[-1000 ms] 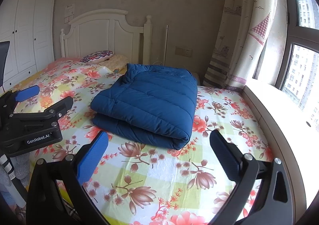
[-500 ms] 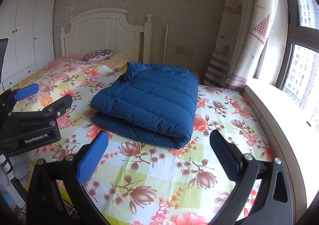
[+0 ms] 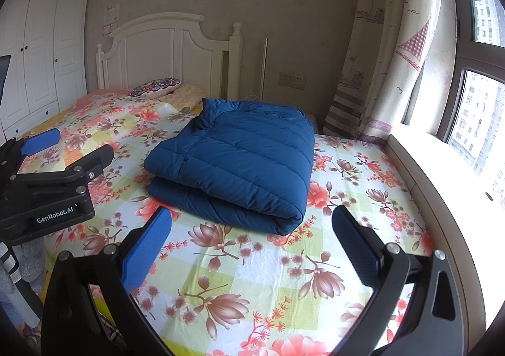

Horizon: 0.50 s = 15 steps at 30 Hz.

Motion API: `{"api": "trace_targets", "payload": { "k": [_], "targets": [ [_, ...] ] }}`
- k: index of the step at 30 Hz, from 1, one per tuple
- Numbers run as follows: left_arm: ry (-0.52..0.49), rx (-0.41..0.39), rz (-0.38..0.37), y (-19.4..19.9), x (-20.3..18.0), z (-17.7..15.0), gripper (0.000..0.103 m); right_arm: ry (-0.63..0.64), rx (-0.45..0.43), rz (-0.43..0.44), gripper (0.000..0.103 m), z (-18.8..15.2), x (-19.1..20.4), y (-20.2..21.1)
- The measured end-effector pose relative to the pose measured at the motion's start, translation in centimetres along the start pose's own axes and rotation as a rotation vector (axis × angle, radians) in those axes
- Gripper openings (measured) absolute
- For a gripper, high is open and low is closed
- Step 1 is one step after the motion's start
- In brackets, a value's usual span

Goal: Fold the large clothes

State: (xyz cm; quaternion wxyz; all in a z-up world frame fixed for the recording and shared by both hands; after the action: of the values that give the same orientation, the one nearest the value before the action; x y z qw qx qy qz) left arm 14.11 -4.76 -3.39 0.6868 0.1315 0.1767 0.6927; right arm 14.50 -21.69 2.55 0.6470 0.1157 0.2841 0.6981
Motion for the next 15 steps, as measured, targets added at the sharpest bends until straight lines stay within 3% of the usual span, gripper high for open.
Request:
{"api": "trace_targets", "payload": {
  "k": [10, 13, 15],
  "targets": [
    [-0.022, 0.004, -0.075, -2.0, -1.1, -0.8, 0.099, -0.004, 0.04, 0.014, 0.101, -1.1, -0.2, -2.0],
    [-0.021, 0.069, -0.095, -4.3, -1.1, -1.5, 0.099, -0.014, 0.083, 0.021, 0.101, -1.8, -0.3, -4.0],
    [-0.032, 0.165, -0.082, -7.1, 0.0, -2.0, 0.099, -0.027, 0.109, 0.025, 0.101, -2.3, -0.9, -5.4]
  ]
}}
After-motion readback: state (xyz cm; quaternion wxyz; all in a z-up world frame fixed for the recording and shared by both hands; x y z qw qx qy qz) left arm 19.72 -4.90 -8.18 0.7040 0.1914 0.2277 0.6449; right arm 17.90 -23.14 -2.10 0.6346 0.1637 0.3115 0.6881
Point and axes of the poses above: each gripper's, at about its wrist camera, not at the fingertips, and y roughly against the way its jaws point, x to its left, z to its top, the point moved 6 cm from there along -y, roughly the way its jaws point, and after that the axes turned 10 degrees about y, right-handed, at the moved point
